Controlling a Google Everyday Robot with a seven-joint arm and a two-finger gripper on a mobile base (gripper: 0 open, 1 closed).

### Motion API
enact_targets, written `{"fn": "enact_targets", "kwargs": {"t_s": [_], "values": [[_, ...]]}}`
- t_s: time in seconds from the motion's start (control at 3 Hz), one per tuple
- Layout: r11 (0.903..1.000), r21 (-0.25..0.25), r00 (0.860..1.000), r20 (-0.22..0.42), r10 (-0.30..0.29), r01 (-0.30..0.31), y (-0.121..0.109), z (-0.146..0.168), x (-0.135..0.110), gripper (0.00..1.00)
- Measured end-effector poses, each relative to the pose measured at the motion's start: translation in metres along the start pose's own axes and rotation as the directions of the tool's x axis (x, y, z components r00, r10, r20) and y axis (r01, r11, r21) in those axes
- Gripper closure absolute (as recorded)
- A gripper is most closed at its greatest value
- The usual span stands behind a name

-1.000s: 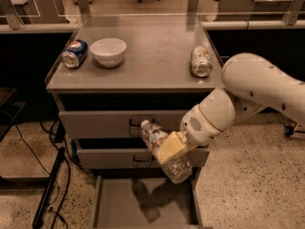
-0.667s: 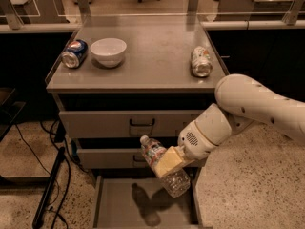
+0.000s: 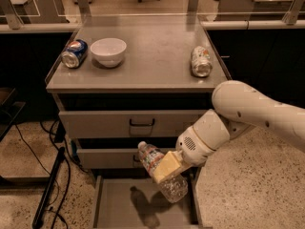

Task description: Place water bottle into bottom drawer

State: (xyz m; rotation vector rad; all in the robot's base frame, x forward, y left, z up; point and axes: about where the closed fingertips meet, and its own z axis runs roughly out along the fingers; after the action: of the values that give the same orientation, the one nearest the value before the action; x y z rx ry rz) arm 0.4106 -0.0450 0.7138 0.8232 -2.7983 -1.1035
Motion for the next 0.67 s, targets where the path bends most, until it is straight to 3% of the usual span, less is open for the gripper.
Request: {"fn": "enact_targets", "kwargs": {"t_s": [0.33,0.67], "values": [[0.9971,-0.056,0.998,-0.025,0.049,-0.05,-0.015,0.036,0.017,1.0],[0.9848,-0.117,0.99,-0.076,0.12,-0.128,-0.04,0.092,0.04,1.0]]}}
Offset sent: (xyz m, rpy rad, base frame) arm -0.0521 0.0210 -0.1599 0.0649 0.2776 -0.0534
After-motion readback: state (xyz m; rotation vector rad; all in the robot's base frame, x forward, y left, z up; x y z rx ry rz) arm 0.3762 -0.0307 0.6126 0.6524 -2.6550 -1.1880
